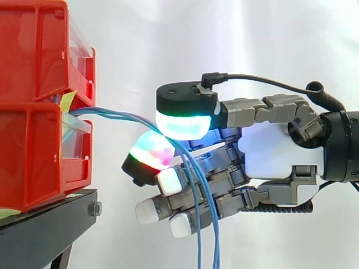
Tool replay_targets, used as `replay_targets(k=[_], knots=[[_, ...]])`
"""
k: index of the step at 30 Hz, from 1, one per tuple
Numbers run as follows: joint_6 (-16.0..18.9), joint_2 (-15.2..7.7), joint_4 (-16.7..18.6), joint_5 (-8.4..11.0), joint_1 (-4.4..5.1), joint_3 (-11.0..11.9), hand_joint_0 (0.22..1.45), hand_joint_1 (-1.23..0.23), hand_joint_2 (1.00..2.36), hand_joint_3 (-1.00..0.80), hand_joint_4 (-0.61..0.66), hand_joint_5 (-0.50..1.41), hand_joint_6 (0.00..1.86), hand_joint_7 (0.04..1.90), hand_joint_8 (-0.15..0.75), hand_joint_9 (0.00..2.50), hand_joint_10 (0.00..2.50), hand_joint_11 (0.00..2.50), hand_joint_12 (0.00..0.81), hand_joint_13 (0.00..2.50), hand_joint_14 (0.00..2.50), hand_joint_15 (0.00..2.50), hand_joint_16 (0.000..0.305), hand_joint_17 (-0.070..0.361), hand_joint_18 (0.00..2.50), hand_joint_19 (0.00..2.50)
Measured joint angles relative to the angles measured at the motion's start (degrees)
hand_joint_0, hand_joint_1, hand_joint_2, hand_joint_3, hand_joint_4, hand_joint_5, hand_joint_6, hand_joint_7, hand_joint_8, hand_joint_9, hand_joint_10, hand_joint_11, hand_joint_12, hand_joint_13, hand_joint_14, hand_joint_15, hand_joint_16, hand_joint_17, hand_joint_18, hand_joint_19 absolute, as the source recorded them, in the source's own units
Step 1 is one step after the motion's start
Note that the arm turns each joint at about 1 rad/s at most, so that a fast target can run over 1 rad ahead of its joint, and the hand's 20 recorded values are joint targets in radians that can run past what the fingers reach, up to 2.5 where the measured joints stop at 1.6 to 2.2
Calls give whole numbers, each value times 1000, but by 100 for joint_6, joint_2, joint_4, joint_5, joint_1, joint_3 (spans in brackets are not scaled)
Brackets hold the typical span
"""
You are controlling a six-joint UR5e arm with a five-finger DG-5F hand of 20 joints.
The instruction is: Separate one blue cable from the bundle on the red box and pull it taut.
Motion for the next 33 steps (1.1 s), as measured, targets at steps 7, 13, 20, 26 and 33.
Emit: replay_targets(k=[7,13,20,26,33], knots=[[-7,0,0,2,5,-1,700,-876,1101,182,181,-135,550,1298,309,702,12,410,390,479,7,225,54,121,528,413],[-8,0,0,1,8,0,694,-885,1069,161,189,-140,551,1288,313,685,10,413,395,464,8,219,55,123,525,406],[-8,0,0,3,9,-2,570,-757,1008,-375,207,-106,504,1417,320,779,12,432,369,517,9,230,49,110,542,451],[-8,0,0,2,9,-1,558,-723,1002,-473,224,-81,502,1446,335,852,12,435,370,544,7,227,49,109,567,440],[-8,0,0,1,11,1,579,-678,1001,-483,235,-64,518,1458,340,915,12,448,365,582,8,227,47,106,588,440]])
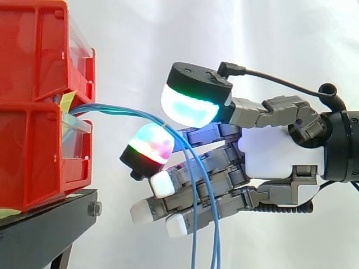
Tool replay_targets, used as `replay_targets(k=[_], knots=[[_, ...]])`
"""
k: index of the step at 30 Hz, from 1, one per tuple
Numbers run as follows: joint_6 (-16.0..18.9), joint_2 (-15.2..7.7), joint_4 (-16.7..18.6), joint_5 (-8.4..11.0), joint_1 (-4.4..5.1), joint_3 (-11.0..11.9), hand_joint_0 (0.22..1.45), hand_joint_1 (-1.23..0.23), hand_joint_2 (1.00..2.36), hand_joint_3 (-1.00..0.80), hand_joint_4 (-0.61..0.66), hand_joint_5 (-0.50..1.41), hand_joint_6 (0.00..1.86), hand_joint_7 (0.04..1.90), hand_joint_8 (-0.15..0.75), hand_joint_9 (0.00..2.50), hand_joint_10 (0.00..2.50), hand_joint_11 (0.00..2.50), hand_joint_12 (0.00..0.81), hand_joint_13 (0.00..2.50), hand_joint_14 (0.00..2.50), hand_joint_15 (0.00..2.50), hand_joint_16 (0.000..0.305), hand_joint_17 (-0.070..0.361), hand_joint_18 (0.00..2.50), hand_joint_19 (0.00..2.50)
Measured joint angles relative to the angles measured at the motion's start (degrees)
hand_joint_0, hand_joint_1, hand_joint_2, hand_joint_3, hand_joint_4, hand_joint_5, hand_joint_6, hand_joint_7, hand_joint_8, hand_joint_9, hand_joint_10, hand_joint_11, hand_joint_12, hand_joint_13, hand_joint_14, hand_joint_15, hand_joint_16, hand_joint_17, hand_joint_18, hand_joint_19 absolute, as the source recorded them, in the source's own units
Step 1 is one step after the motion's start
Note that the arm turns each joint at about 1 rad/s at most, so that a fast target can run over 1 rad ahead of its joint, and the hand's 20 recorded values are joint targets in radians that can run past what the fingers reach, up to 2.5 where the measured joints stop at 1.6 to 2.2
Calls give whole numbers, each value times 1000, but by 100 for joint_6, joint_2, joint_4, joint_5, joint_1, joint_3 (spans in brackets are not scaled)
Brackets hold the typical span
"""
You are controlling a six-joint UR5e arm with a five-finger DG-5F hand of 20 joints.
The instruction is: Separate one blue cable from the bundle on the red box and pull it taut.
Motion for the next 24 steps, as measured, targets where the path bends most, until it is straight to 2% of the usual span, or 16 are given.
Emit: replay_targets(k=[4,20,24], knots=[[0,0,0,1,5,1,622,-649,1008,-399,230,-61,524,1454,342,938,12,452,360,591,8,224,46,104,599,441],[1,0,0,7,7,0,634,-636,1013,-339,230,-64,501,1428,338,931,12,448,360,595,9,229,46,104,607,450],[0,0,0,2,7,-1,641,-642,1018,-216,234,-68,501,1383,338,925,12,457,360,595,8,231,46,104,607,451]])
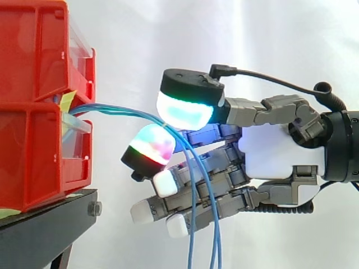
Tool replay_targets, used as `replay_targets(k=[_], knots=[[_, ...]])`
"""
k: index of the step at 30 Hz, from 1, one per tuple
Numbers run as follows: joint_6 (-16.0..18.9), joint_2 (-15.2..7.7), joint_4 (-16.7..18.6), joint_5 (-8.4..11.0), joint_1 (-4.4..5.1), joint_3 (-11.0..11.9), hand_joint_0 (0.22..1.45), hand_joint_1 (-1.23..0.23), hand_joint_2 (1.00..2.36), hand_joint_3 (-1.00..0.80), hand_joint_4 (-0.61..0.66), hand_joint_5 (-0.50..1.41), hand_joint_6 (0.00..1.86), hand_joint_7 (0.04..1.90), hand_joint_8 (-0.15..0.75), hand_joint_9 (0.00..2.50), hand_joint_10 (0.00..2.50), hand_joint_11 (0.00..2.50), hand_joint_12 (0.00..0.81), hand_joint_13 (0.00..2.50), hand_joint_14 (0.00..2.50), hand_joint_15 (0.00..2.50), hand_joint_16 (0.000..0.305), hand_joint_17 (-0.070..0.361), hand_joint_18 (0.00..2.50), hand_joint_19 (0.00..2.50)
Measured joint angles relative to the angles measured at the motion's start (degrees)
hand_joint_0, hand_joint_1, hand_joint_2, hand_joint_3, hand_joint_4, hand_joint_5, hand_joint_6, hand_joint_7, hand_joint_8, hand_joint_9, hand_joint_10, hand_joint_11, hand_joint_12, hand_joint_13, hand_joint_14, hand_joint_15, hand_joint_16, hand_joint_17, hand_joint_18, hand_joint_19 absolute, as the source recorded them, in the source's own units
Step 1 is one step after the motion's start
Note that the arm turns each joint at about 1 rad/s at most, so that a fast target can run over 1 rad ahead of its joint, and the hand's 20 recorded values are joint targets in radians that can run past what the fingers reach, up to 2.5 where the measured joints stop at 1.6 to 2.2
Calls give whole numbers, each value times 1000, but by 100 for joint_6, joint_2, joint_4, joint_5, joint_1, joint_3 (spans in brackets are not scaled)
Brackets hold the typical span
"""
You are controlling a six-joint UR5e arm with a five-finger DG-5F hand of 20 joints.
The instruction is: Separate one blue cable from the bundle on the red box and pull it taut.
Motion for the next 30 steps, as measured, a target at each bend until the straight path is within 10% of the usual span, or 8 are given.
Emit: replay_targets(k=[22,30], knots=[[16,0,0,3,-2,1,776,-848,1021,94,190,-99,502,1302,282,639,12,357,347,364,6,188,47,106,409,444],[17,7,0,-2,-1,1,697,-874,1018,-232,204,-107,502,1288,278,616,10,352,347,370,6,166,48,107,456,397]])
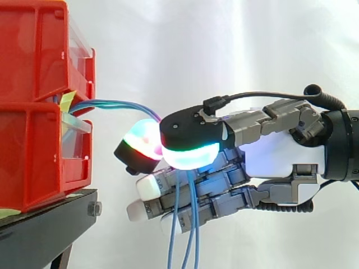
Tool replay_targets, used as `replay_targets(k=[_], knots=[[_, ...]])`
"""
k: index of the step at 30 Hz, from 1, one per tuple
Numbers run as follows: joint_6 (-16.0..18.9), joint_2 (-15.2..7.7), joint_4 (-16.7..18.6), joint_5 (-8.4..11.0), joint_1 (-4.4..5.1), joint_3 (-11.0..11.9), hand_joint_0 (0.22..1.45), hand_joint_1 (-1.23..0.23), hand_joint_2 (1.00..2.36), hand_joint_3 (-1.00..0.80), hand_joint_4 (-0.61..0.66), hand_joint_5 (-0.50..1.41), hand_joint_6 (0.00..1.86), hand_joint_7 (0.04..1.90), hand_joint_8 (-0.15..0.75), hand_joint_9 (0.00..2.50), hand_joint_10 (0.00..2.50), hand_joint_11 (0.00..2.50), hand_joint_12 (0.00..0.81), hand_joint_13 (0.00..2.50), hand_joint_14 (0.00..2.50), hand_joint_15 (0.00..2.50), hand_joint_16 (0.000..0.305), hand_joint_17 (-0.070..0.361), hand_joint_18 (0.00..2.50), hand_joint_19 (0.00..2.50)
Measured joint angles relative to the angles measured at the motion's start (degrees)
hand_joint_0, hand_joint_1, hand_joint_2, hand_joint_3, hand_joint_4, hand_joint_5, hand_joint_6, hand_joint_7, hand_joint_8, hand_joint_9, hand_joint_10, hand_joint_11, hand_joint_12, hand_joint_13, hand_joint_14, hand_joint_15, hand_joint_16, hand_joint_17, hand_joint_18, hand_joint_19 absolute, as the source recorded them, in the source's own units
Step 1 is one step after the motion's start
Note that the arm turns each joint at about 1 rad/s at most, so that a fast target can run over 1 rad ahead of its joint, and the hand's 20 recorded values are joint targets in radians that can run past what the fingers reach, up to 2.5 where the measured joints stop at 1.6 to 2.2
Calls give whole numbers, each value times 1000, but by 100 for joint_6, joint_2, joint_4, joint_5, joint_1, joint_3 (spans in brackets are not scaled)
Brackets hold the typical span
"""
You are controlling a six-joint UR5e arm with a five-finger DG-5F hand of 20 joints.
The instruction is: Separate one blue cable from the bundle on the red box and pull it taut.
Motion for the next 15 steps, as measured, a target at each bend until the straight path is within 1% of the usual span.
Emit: replay_targets(k=[1,2,3,5,7,10,13,15], knots=[[0,0,0,1,0,0,654,-855,1011,-339,214,-107,502,1282,286,632,10,356,349,378,6,175,48,107,458,406],[0,0,0,1,0,0,637,-840,1007,-401,217,-106,502,1286,294,658,10,364,351,392,6,180,48,107,457,414],[0,0,0,1,-1,0,626,-833,1005,-418,221,-105,502,1290,294,660,10,381,351,393,6,181,48,107,465,421],[0,0,0,1,-1,1,583,-727,1000,-489,232,-93,502,1303,311,722,10,384,359,425,6,184,48,109,483,439],[0,1,0,1,-2,0,574,-696,1000,-500,231,-89,502,1314,317,742,10,389,361,443,6,192,49,110,492,437],[-1,9,0,1,-2,1,561,-604,1000,-500,239,-81,502,1322,329,785,10,384,365,479,6,198,49,111,514,442],[-13,31,0,2,-3,1,562,-563,1000,-500,241,-76,502,1330,331,819,12,399,369,503,7,202,49,111,535,450],[-19,38,0,4,-3,1,591,-561,1000,-500,237,-75,502,1333,331,827,11,398,363,512,7,202,48,109,536,453]])
